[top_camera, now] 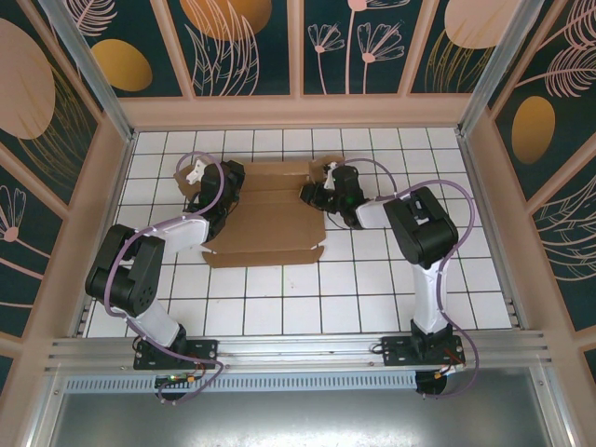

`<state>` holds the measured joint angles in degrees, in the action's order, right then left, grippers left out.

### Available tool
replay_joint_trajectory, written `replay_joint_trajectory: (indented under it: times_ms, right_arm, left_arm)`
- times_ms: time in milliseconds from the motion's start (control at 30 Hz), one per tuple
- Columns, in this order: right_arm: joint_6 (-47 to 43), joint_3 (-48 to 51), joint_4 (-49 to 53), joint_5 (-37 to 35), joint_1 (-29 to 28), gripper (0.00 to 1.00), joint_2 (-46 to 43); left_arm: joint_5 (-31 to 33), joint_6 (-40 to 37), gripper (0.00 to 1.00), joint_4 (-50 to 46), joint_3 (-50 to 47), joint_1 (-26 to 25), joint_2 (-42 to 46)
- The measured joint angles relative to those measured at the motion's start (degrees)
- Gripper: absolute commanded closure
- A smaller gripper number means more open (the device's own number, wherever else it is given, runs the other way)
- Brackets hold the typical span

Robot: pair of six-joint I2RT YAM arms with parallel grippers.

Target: Fold the paper box

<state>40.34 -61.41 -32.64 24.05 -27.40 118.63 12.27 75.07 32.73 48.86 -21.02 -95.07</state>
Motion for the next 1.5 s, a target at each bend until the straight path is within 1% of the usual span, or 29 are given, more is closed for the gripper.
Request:
replay_joint_trajectory:
  times_ms: [67,133,233,367,400,467,533,633,733,867,967,1100,1267,1500]
  right_arm:
    - [-0.79,2.38,0.15,-0.02,0.31,0.72,-1.55]
    - [-1.73,6.62,0.66,-0.26,1.25,0.71,-5.03]
    - [-3.17,15.08,1.62,-3.10,4.39,0.71,-14.73]
    - [-4.11,26.40,-0.87,-7.93,11.61,0.71,-30.75]
    - [-4.33,27.67,-1.36,-8.98,13.86,0.71,-33.51]
    - [-5.16,27.63,-2.34,-9.70,17.70,0.70,-35.19]
    - [-6.14,24.76,-1.84,-9.46,20.79,0.66,-33.27]
    - [-10.60,14.97,0.52,-6.84,23.37,0.64,-24.35]
    - [-17.53,7.50,0.74,-1.95,23.76,0.65,-15.82]
    - [-25.09,3.19,3.08,4.20,23.41,0.68,-8.74]
    - [-28.94,-1.09,6.10,8.31,22.84,0.68,-4.15]
    - [-33.99,-3.56,9.44,12.07,20.33,0.65,-2.40]
    - [-37.44,-3.56,9.05,16.15,16.39,0.65,-2.40]
    - [-40.65,-3.56,8.96,20.31,15.58,0.65,-2.40]
  left_arm:
    - [0.04,0.00,1.00,-0.04,-0.02,0.00,0.00]
    - [0.11,0.00,1.00,-0.15,-0.02,0.00,0.00]
    - [0.22,0.02,1.00,-0.33,0.00,0.00,0.09]
    - [0.22,0.02,1.00,-0.39,0.00,0.00,0.11]
    - [0.22,0.02,1.00,-0.39,-0.02,0.00,0.11]
    - [0.20,0.04,1.00,-0.39,0.00,0.00,0.11]
    - [0.17,0.09,1.00,-0.39,0.00,0.00,0.11]
    - [0.02,0.24,1.00,-0.39,0.00,0.00,0.11]
    - [-0.26,0.39,1.00,-0.39,0.00,0.00,0.11]
    - [-0.33,0.48,1.00,-0.39,0.00,0.00,0.11]
    - [-0.42,0.68,1.00,-0.39,0.00,0.00,0.11]
    - [-0.44,1.09,1.00,-0.50,0.11,0.00,0.11]
    - [-0.44,1.33,1.00,-3.13,1.68,0.07,0.09]
    - [-1.40,1.60,1.00,-7.41,5.38,0.37,-1.20]
